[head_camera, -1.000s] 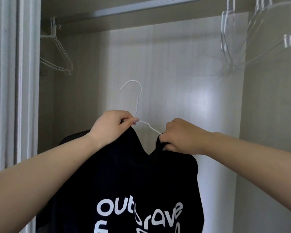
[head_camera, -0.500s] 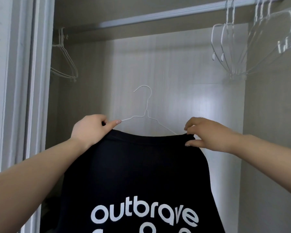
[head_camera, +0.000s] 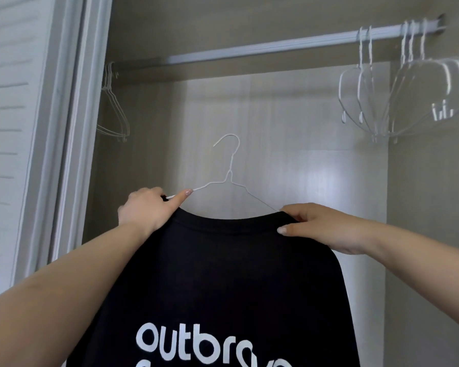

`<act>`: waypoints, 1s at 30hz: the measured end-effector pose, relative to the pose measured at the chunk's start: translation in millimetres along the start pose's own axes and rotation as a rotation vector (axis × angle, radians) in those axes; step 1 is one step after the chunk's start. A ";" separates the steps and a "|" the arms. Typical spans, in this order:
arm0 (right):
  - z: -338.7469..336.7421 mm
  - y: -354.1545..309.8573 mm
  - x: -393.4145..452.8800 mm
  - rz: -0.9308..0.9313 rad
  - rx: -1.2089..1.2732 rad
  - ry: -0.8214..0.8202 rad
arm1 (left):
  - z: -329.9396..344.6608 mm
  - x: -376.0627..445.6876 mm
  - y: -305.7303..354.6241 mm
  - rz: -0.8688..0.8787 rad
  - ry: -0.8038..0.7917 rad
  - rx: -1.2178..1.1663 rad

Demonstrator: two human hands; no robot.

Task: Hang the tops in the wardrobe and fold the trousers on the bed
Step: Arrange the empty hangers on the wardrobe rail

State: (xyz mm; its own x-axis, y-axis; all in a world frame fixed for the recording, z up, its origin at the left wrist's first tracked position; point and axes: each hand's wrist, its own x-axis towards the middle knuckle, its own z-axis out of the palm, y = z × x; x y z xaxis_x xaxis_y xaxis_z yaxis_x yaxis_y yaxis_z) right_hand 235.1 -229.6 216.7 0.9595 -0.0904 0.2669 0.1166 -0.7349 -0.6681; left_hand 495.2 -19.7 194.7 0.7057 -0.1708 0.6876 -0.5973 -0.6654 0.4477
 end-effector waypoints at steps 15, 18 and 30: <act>38.8 -81.1 79.5 0.049 0.536 0.419 | -27.6 -11.3 77.1 0.023 -0.480 -1.043; 38.3 -109.2 105.0 -0.045 0.686 0.433 | -41.9 -5.7 90.3 0.117 -0.509 -1.200; -0.8 -172.4 202.1 -0.313 0.703 0.480 | -83.8 64.5 99.5 0.211 -0.313 -1.300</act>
State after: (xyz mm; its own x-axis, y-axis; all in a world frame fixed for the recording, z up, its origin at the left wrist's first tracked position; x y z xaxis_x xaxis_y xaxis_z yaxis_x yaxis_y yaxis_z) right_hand 408.7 -121.7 386.4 0.6658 -0.3416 0.6633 0.6351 -0.2071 -0.7441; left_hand 449.3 -36.1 331.5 0.5088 -0.4562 0.7300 -0.5063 0.5273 0.6824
